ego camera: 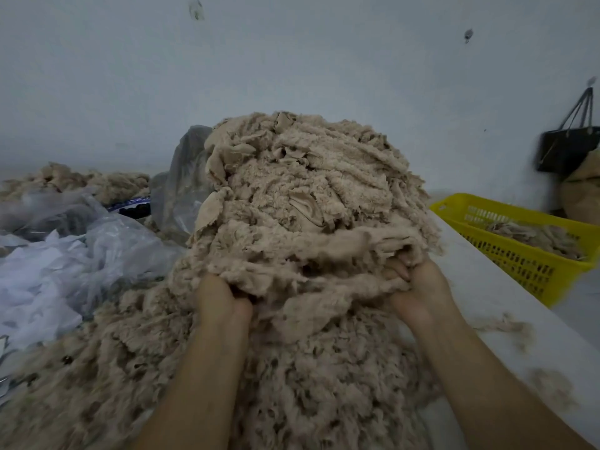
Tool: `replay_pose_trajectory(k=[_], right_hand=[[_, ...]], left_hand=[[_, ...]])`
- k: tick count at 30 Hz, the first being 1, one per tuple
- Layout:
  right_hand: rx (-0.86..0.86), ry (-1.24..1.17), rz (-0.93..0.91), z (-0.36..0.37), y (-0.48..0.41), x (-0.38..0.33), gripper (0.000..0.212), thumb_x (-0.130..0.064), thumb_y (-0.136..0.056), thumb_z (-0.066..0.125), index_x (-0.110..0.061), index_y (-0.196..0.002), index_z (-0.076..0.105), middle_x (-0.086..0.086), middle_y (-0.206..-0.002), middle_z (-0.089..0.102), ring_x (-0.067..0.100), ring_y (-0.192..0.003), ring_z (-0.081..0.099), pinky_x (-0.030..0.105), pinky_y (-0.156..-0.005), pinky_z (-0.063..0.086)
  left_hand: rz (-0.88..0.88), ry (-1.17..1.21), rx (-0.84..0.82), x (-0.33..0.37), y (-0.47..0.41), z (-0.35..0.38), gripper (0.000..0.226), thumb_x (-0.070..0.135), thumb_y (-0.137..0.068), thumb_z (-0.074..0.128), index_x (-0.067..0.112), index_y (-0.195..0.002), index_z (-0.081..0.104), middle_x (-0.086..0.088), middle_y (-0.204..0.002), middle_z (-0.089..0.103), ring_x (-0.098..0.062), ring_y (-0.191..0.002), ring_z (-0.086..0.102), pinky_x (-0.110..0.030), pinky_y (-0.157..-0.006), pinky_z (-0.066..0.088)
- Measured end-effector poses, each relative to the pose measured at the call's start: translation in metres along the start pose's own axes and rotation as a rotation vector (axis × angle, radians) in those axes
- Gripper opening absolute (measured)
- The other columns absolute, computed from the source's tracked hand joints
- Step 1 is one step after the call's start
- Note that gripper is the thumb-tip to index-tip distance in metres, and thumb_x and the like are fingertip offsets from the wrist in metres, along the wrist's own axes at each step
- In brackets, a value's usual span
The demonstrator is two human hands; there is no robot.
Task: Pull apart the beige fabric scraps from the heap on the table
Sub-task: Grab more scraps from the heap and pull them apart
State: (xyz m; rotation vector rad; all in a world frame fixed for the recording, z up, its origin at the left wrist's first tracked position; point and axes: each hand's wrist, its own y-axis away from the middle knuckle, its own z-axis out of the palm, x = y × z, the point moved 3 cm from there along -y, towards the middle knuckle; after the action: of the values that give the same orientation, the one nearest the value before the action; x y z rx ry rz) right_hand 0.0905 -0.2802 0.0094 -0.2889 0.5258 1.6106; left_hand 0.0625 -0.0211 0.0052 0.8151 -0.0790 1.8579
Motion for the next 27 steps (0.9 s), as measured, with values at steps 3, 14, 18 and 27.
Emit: replay_pose_trajectory(k=[3, 14, 18, 27], right_hand=[[0.041, -0.024, -0.042, -0.007, 0.0, -0.015, 0.036, -0.024, -0.106, 0.039, -0.022, -0.071, 0.046, -0.009, -0.049, 0.035, 0.005, -0.034, 0.026, 0.015, -0.032, 0.017], [-0.144, 0.281, 0.046, 0.006, 0.009, 0.01, 0.04, -0.04, -0.079, 0.066, -0.016, -0.11, 0.066, -0.003, -0.068, 0.057, 0.007, -0.048, 0.049, 0.02, -0.039, 0.041], [-0.172, 0.402, 0.011, 0.007, 0.01, 0.018, 0.041, -0.042, -0.082, 0.065, -0.015, -0.112, 0.07, -0.001, -0.068, 0.059, 0.009, -0.047, 0.048, 0.022, -0.038, 0.04], [-0.237, 0.496, 0.007, 0.012, 0.014, 0.025, 0.046, -0.042, -0.091, 0.06, -0.019, -0.131, 0.061, 0.005, -0.123, 0.07, 0.024, -0.113, 0.068, 0.039, -0.086, 0.059]], left_hand=[[0.024, -0.066, 0.041, 0.01, -0.006, -0.003, 0.045, 0.023, -0.11, 0.024, 0.007, -0.15, 0.036, -0.012, -0.132, 0.058, -0.02, -0.096, 0.062, -0.029, -0.09, 0.052], [0.664, -1.472, -0.463, -0.036, 0.051, 0.03, 0.056, 0.072, -0.085, 0.032, 0.034, -0.054, 0.058, 0.01, -0.071, 0.063, -0.014, -0.077, 0.059, -0.039, -0.078, 0.048], [0.82, -1.256, -0.369, -0.034, 0.055, 0.027, 0.065, 0.039, -0.103, 0.049, 0.027, -0.042, 0.028, 0.008, -0.05, 0.031, -0.01, -0.048, 0.028, -0.036, -0.059, 0.033], [0.855, -1.277, -0.536, -0.044, 0.061, 0.03, 0.031, 0.065, -0.089, 0.042, 0.035, -0.082, 0.049, 0.015, -0.091, 0.048, -0.001, -0.082, 0.051, -0.015, -0.07, 0.04]])
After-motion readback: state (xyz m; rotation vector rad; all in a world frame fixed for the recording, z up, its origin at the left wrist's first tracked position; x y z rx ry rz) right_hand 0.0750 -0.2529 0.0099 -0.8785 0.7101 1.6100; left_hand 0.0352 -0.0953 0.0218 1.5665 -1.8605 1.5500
